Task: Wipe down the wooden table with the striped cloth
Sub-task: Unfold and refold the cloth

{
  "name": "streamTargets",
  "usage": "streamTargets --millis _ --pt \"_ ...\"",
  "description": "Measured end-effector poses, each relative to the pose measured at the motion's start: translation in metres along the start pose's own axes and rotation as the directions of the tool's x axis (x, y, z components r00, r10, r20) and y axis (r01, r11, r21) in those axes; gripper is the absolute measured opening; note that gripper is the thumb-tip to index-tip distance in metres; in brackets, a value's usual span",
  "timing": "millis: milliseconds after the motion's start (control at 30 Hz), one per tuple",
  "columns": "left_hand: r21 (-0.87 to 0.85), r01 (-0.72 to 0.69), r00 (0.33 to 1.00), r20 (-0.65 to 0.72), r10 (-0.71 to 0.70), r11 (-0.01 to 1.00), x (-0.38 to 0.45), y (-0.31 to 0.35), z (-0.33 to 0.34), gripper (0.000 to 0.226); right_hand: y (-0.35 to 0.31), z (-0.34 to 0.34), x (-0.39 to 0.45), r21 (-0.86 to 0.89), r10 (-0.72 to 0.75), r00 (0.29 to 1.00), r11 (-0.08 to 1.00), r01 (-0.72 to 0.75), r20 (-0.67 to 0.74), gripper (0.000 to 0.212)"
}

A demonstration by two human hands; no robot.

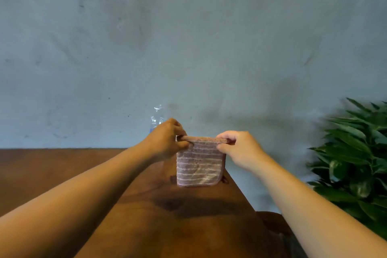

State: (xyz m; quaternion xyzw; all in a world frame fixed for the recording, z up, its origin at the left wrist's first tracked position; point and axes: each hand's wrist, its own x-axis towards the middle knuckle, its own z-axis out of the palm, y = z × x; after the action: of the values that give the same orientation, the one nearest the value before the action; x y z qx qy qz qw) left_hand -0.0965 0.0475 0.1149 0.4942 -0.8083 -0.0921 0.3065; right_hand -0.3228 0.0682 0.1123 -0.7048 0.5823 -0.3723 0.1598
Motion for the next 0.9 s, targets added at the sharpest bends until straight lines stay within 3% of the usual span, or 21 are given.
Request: streamTargets --millis 133,267,367,500,633,700,767,833,900 --pt "-0.346 0.169 0.985 0.088 -0.148 0.923 0.012 -0.041 0.011 0.024 0.008 0.026 0.038 0.021 -0.016 0.997 1.0 0.014 0.074 0.006" --pt "-0.42 0.231 0.973 0.116 -0.2 0.878 0.02 -0.078 0.029 0.023 0.022 0.05 0.065 0.11 0.013 0.988 0.993 -0.031 0.156 0.005" --pt "-0.461 0.306 0.948 0.062 -0.314 0.833 0.031 -0.098 0.049 0.027 0.038 0.067 0.085 0.258 0.103 0.966 0.952 -0.165 0.238 0.011" --pt "-0.375 0.468 0.876 0.079 -0.475 0.801 0.048 -0.125 0.093 0.033 0.071 0.109 0.113 0.142 0.233 0.935 0.95 -0.277 0.266 0.014" --pt "-0.221 0.536 0.843 0.09 -0.531 0.815 0.054 -0.139 0.124 0.052 0.093 0.149 0.129 0.05 0.321 0.918 0.939 -0.341 0.232 0.039" --pt "-0.052 0.455 0.89 -0.02 -0.456 0.889 0.052 -0.142 0.132 0.06 0.095 0.156 0.129 -0.137 0.269 0.948 0.959 -0.247 0.173 0.044" --pt "0.153 0.332 0.943 -0.055 -0.328 0.931 0.049 -0.145 0.132 0.049 0.094 0.158 0.123 -0.247 0.148 0.976 0.963 -0.105 0.16 0.041" --pt "0.238 0.222 0.968 0.06 -0.243 0.945 0.046 -0.147 0.129 0.042 0.093 0.161 0.113 -0.292 0.006 0.971 0.954 0.066 0.24 0.039" --pt "0.297 0.132 0.947 0.243 -0.209 0.946 0.04 -0.146 0.127 0.049 0.091 0.166 0.104 -0.378 -0.056 0.924 0.902 0.209 0.378 0.041"
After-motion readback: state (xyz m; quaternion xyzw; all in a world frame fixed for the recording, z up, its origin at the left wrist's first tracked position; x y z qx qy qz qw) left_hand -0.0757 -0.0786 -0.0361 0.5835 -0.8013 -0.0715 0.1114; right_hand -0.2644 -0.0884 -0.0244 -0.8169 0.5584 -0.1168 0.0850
